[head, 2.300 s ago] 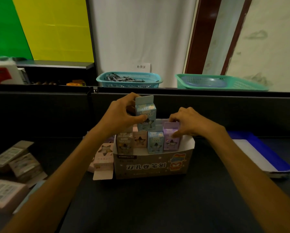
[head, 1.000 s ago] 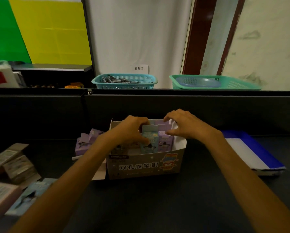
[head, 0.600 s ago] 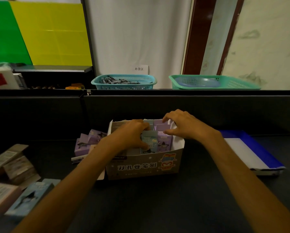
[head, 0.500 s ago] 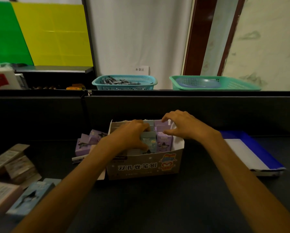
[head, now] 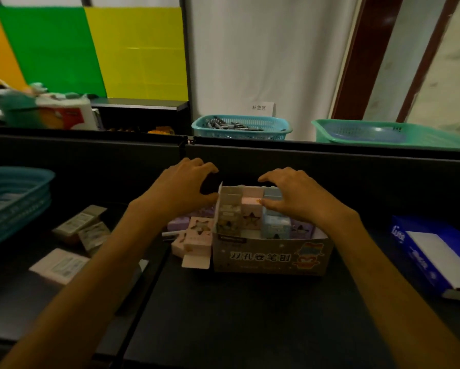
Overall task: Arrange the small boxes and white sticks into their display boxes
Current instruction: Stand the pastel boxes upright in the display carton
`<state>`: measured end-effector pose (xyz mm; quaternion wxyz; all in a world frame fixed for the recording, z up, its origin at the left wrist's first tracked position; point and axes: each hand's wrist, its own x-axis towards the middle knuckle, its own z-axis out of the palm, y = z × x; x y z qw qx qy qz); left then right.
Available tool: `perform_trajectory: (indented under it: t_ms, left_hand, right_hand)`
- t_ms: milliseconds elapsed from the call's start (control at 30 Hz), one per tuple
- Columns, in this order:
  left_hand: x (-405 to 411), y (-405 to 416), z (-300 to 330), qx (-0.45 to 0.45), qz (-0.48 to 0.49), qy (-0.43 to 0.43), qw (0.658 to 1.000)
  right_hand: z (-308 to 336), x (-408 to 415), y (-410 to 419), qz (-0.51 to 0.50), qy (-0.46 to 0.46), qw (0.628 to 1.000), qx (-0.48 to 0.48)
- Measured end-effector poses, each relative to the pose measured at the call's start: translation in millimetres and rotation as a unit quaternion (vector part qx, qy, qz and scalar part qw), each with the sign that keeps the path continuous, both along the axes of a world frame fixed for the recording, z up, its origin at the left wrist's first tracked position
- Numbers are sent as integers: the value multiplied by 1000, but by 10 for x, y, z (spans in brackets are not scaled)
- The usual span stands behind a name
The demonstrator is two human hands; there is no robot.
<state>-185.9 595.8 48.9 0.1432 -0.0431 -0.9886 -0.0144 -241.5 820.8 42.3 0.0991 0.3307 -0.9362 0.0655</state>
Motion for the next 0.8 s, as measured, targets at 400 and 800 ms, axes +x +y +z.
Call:
perform_trajectory:
  t_ms: [400, 800]
  left_hand:
    - [541, -1356, -151, 23, 90, -32, 995]
    - [832, -2575, -436, 53, 105, -71, 991]
  right_hand:
    - [43, 350, -1276, 64, 3, 998, -6]
    - [-260, 675, -2391, 63, -66, 996, 15]
